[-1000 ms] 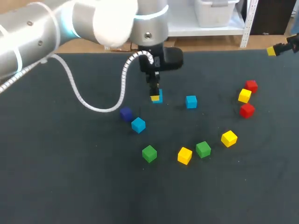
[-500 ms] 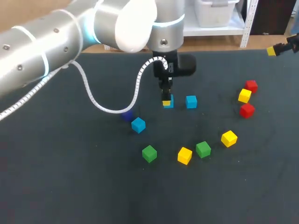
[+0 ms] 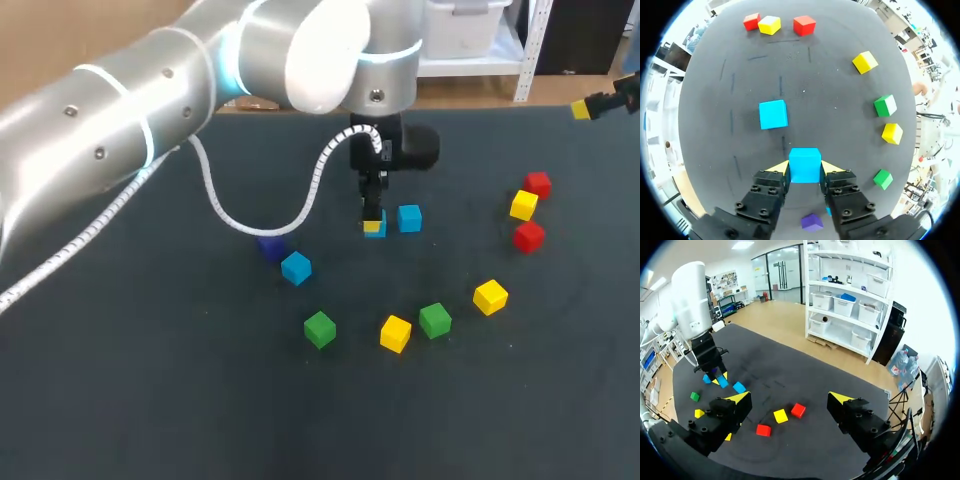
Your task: Place the blue cubes, place green cubes on the blue cubes, place the yellow cubes on the green cubes, then place the red cubes on the yellow cubes, and place purple cube on the red cubes.
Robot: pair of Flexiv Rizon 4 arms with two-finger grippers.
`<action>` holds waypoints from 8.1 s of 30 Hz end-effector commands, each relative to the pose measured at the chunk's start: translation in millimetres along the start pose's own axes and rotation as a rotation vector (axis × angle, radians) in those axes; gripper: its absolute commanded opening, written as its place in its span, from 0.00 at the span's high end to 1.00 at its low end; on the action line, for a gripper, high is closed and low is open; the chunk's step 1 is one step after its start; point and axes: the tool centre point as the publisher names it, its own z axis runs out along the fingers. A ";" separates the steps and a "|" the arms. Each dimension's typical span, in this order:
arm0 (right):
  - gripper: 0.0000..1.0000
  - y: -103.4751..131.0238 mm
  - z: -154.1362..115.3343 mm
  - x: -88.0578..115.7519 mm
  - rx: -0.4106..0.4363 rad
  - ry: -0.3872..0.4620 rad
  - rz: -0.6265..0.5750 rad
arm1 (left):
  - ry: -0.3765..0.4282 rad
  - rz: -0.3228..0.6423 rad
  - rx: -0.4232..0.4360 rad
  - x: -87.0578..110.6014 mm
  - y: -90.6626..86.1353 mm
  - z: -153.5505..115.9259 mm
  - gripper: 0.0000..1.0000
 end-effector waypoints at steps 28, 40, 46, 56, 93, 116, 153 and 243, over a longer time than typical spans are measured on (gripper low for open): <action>0.00 0.0 0.2 -0.1 0.002 0.001 0.000 | 0.032 0.003 -0.009 -15.4 25.6 16.2 1.00; 0.00 0.0 0.2 -0.1 0.002 0.001 0.000 | 0.025 -0.009 -0.013 -17.2 32.3 18.1 1.00; 0.00 0.0 0.2 -0.1 0.002 0.001 0.000 | 0.031 -0.015 -0.012 -15.9 33.8 19.5 1.00; 0.00 0.0 0.2 -0.1 0.002 0.001 0.000 | 0.021 -0.020 -0.019 -17.1 34.7 22.1 1.00; 0.00 0.0 0.2 -0.1 0.002 0.001 0.000 | 0.012 -0.072 -0.033 -5.8 43.5 11.2 0.00; 0.00 0.0 0.2 -0.1 0.002 0.001 0.000 | -0.106 0.159 -0.122 93.8 -38.9 -56.1 0.00; 0.00 0.0 0.2 -0.1 0.002 0.001 0.000 | -0.033 0.244 -0.148 134.0 -70.6 -58.6 0.00; 0.00 0.0 0.2 -0.1 0.002 0.001 0.000 | 0.232 0.014 0.109 32.1 25.8 3.4 1.00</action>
